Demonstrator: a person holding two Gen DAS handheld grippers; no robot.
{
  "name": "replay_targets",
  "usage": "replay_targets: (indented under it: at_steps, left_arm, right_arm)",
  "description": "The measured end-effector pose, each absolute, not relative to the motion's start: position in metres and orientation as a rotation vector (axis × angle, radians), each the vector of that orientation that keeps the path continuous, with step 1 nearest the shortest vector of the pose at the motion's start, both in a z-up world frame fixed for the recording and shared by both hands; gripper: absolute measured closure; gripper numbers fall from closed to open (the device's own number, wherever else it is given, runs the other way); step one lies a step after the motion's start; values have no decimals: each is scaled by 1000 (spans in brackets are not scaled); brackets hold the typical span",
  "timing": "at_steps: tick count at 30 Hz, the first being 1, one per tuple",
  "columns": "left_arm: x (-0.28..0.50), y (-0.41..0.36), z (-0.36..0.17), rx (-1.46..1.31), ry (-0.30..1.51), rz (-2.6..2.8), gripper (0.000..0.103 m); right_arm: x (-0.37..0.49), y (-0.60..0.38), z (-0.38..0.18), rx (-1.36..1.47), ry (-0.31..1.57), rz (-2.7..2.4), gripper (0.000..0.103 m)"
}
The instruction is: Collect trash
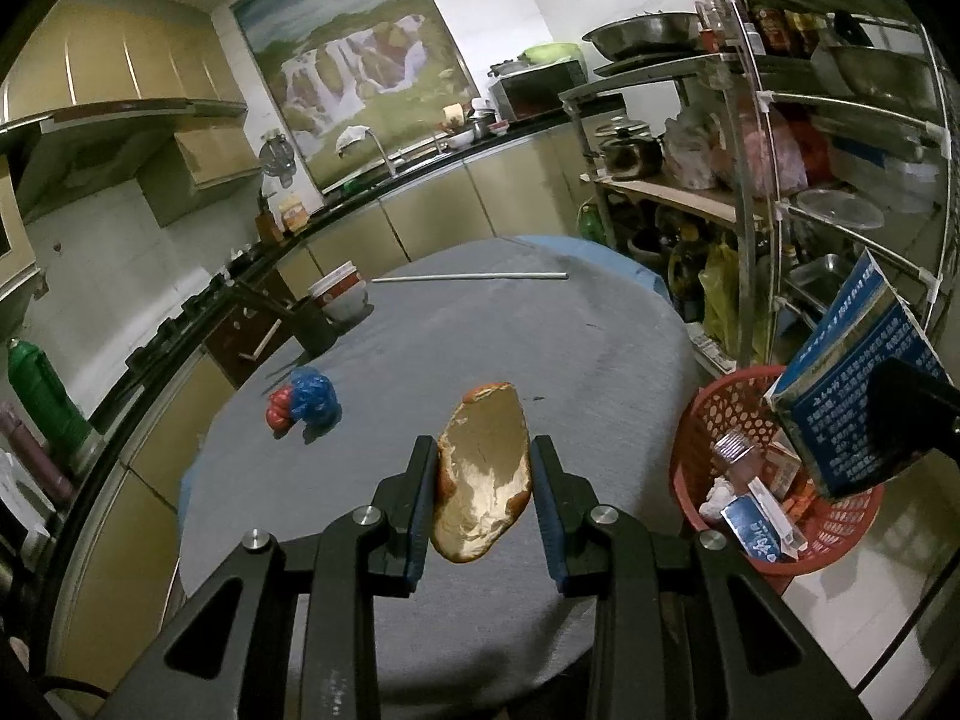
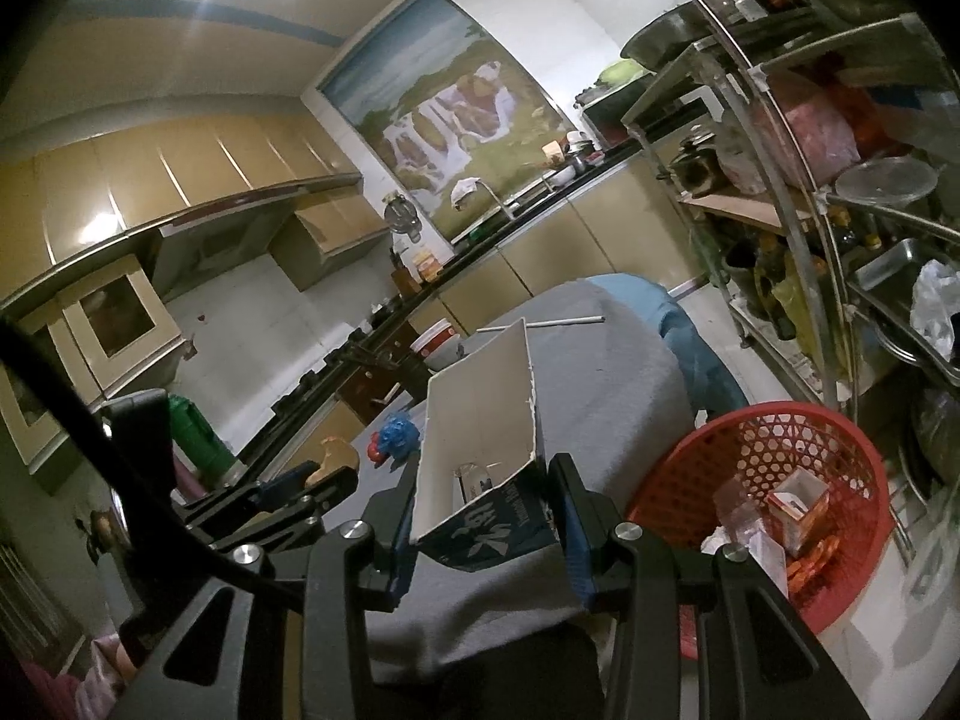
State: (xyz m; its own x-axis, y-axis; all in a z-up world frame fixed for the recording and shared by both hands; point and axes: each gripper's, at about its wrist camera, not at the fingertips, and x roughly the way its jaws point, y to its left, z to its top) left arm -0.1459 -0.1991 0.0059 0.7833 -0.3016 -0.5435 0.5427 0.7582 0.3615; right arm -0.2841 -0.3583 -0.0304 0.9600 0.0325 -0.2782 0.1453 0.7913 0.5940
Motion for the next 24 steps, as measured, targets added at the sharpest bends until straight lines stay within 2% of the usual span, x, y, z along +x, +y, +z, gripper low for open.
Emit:
replay_targets:
  at_steps: [24]
  left_arm:
    - [-162,-231,-2,604,454,-516,70]
  right_arm:
    - [-304,-375,-42,725,262,-97,61]
